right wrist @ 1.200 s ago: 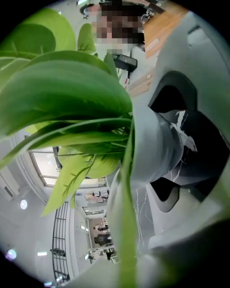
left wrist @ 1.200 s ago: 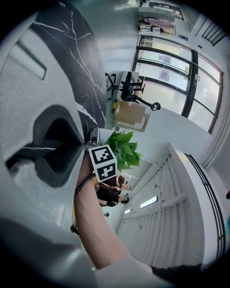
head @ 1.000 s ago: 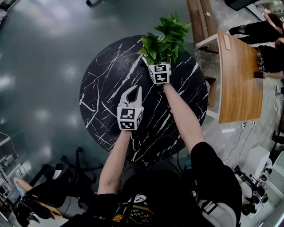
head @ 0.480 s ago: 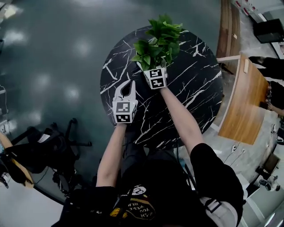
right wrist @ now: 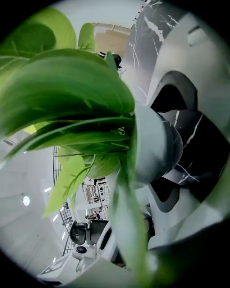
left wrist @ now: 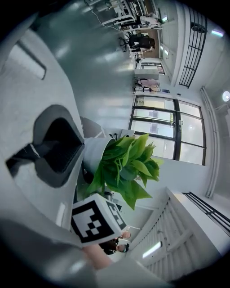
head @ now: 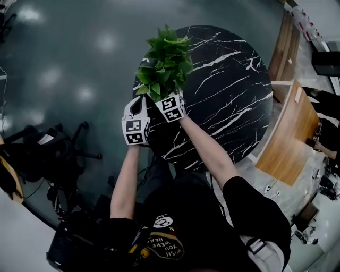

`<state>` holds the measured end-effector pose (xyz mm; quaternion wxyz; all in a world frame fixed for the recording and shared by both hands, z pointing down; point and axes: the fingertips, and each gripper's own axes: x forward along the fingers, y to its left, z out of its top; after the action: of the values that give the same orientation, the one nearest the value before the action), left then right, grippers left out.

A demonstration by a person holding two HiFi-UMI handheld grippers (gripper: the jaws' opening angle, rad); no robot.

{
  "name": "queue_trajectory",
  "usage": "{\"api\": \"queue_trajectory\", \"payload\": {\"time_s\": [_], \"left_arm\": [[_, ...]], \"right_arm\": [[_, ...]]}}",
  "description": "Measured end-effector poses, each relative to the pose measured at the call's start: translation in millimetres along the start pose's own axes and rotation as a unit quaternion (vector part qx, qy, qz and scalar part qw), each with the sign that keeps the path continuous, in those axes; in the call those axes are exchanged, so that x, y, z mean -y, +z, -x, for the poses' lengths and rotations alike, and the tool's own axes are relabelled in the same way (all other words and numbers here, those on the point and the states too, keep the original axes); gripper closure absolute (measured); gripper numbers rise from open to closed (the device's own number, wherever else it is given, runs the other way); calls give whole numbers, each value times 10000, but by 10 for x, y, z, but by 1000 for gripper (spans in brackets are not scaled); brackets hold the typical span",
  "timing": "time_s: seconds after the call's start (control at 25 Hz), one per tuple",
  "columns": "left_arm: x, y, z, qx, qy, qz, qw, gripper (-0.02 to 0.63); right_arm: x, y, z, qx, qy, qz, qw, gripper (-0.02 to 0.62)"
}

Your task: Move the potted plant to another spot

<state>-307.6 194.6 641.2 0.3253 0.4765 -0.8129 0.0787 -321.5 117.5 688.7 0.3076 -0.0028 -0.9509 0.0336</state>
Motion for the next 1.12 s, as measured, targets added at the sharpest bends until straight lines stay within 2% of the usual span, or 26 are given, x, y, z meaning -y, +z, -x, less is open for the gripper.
{"api": "queue_trajectory", "payload": {"time_s": [0.16,0.32,0.44,0.56,0.68,0.8,0.96,1.12], "left_arm": [[89,-52,68,-72,-112,-139,9998,601],[438,-33,-23,-137,-433,-380,9982,601],[824,-53,-129,-249,-825,-622,9943,601],[1295,-45,-263,-345,-1327,-924,9862,601],[1782,-51,-375,-424,-1739,-1187,9767,601],[2247,-111,-489,-557,-2131,-1489,9640,601],[2727,-190,-572,-711,-2536,-1833,9471,601],[3078,-324,-611,-860,-2811,-2079,9329,601]], "right_arm": [[-33,-132,139,-67,-141,56,9999,140],[363,-323,429,-175,-525,-85,9984,140],[813,-589,814,-230,-1020,-402,9937,140],[1332,-928,1338,-289,-1679,-791,9822,140],[1785,-1297,1886,-378,-2235,-1080,9680,140],[2171,-1702,2456,-396,-2781,-1495,9480,140],[2516,-2220,3183,-353,-3429,-1963,9179,140],[2726,-2708,3855,-365,-4041,-2507,8789,140]]}}
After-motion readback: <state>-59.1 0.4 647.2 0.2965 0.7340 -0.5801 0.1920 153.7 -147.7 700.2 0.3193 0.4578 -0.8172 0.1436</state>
